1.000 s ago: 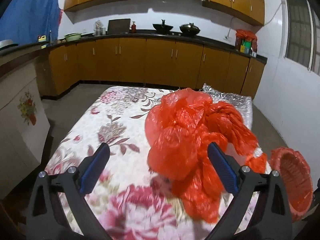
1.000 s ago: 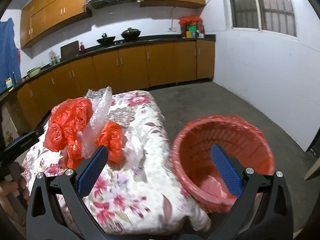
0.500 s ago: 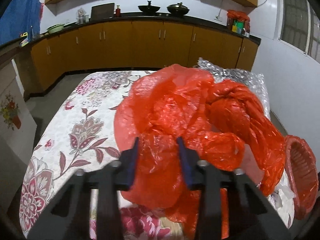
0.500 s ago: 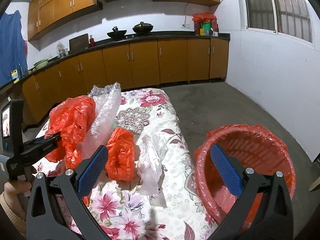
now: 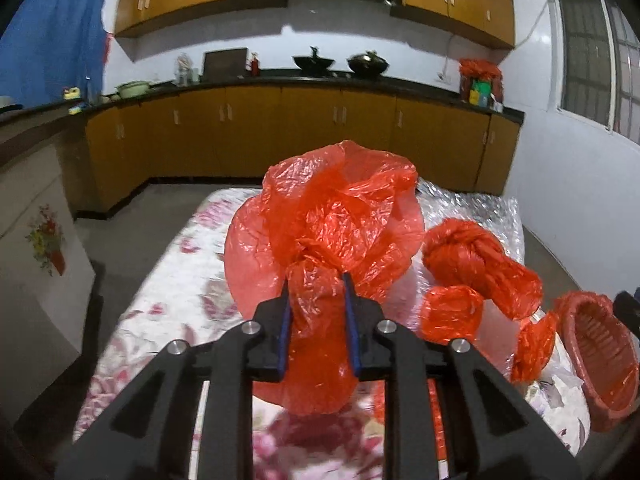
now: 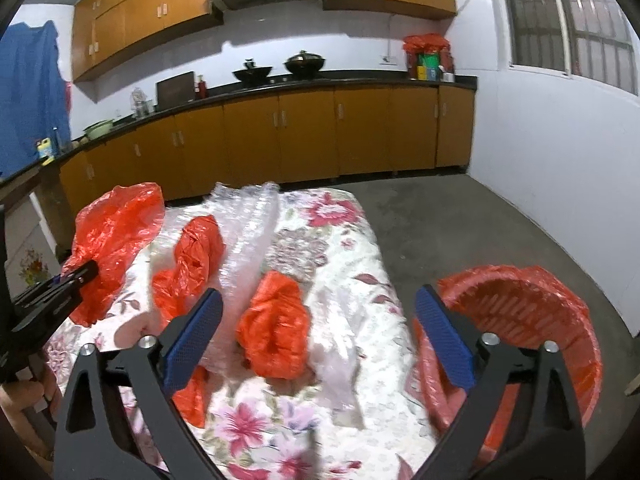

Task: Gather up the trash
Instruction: 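Lift the red bag with the left gripper while the right gripper grasps a knotted red bag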

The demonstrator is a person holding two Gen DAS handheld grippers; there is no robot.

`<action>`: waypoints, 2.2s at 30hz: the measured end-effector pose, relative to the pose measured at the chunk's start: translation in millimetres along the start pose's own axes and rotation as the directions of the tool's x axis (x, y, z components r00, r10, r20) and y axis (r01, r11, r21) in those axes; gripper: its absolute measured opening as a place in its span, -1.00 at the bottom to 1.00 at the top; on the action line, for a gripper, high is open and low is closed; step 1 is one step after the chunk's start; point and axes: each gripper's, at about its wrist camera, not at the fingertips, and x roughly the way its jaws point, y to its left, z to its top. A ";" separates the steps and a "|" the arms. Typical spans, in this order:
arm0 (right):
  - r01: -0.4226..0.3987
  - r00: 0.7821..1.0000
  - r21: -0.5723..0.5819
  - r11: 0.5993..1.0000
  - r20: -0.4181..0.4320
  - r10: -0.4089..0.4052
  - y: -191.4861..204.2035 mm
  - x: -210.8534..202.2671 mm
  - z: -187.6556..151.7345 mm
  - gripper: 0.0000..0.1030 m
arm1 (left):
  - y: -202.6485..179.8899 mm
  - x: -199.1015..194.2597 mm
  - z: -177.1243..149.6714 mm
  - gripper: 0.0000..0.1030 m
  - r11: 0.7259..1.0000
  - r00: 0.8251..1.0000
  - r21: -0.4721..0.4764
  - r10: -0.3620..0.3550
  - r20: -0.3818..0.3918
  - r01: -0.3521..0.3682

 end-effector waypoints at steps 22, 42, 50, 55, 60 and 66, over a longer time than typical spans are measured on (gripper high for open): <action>-0.192 0.966 -0.092 0.977 -0.195 0.172 70.5 87.1 11.9 -0.72 | 53.7 -25.6 -5.2 -0.55 0.992 0.995 -0.085 0.095 0.002 -0.094; -0.077 0.997 0.009 0.997 0.022 0.077 -25.2 -5.9 23.4 -0.87 | -12.9 -43.8 -2.8 -0.55 0.997 0.997 0.004 -0.078 0.029 0.078; 0.101 0.994 0.079 0.992 0.042 -0.105 -86.1 -44.3 7.2 -0.87 | -76.6 -50.7 -9.2 -0.56 0.973 0.974 0.047 -0.226 0.001 0.226; 0.174 0.983 0.118 0.978 0.046 -0.180 -112.9 -59.3 -3.1 -0.87 | -113.3 -54.3 -13.5 -0.56 0.951 0.953 0.070 -0.302 -0.017 0.303; 0.221 0.972 0.169 0.961 0.039 -0.230 -140.0 -70.8 -14.0 -0.87 | -150.4 -56.8 -17.7 -0.56 0.925 0.930 0.095 -0.366 -0.038 0.368; 0.257 0.963 0.221 0.941 0.030 -0.270 -165.7 -79.2 -23.0 -0.87 | -186.8 -57.8 -23.1 -0.56 0.892 0.900 0.114 -0.431 -0.071 0.437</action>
